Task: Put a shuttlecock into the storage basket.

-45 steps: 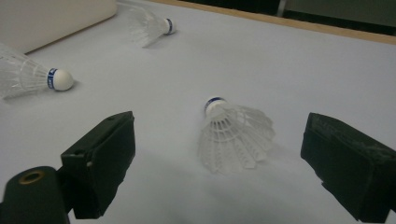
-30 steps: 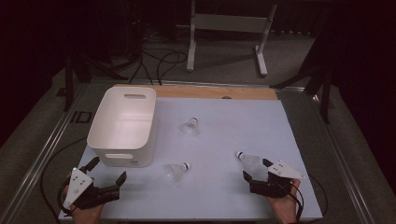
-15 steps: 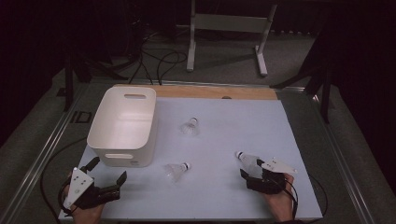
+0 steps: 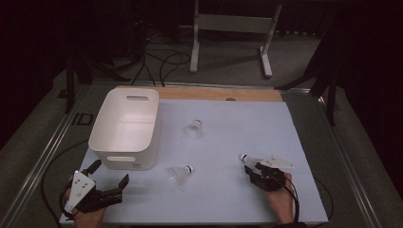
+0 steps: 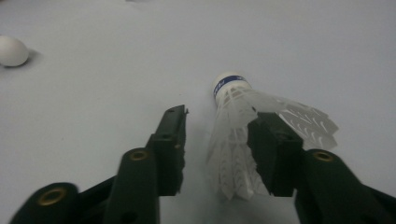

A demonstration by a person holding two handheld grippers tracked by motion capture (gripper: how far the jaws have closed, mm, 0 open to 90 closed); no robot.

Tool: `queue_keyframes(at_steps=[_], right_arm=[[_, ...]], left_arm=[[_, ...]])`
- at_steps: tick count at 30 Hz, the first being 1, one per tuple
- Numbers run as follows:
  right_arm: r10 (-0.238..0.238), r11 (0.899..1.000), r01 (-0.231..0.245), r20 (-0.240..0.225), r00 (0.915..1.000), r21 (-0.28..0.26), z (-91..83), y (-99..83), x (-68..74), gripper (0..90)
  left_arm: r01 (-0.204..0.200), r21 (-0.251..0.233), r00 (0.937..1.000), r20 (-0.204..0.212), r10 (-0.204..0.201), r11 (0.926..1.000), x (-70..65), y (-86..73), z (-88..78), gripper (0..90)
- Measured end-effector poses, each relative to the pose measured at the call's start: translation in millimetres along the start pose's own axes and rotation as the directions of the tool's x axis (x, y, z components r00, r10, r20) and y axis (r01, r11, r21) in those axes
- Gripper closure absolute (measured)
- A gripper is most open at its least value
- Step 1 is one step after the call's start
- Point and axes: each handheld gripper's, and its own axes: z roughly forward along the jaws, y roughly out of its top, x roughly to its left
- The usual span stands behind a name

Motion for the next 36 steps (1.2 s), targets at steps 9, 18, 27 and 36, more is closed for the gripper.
queue_keyframes(at_steps=[9,18,27,36], right_arm=[[0.038,0.999,-0.037,-0.017,0.9992,0.014,9.2,2.7,-5.3,69.6],[0.018,1.0,-0.018,0.002,0.9998,0.004,8.2,6.3,-3.8,85.9],[-0.013,1.0,0.014,0.01,0.9999,-0.02,2.1,11.7,2.3,88.7],[-0.042,0.999,0.042,0.006,0.9991,-0.03,-3.8,21.6,7.8,89.4]], left_arm=[[0.002,-0.002,1.0,-0.003,-0.002,1.0,0.3,-0.1,-0.2,0.0],[0.001,0.003,1.0,-0.001,-0.001,1.0,-0.5,-0.1,0.6,0.0],[0.002,0.009,1.0,0.002,-0.002,1.0,-1.2,-0.6,1.8,0.0],[0.001,0.019,1.0,0.003,-0.001,0.9998,-1.6,-1.3,2.7,0.2]])
